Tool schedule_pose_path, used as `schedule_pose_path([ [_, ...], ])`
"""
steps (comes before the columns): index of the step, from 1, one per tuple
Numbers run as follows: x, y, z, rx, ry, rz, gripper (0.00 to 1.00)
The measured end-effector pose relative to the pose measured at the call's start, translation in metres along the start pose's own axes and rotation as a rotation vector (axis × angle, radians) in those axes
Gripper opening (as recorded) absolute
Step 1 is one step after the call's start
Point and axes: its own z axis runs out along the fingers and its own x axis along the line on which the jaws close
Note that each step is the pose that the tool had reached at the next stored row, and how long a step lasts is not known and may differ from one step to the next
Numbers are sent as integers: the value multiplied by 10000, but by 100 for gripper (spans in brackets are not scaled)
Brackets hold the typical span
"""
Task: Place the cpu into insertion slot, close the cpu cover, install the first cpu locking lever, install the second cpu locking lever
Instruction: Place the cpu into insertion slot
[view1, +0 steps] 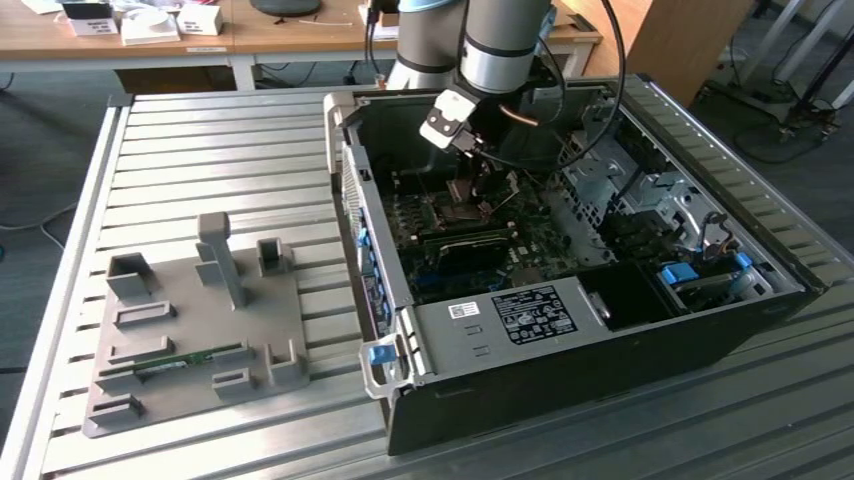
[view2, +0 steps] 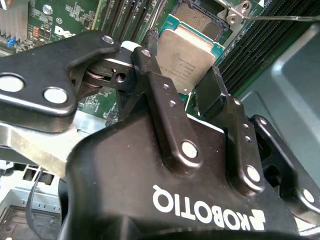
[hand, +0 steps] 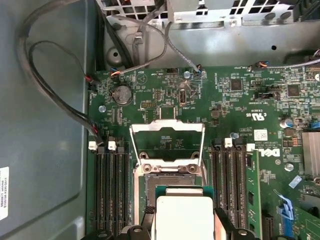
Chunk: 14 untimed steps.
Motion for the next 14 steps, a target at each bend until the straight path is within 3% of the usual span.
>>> schedule_pose_path([
  [14, 23, -22, 115, 5, 8, -173, 54],
])
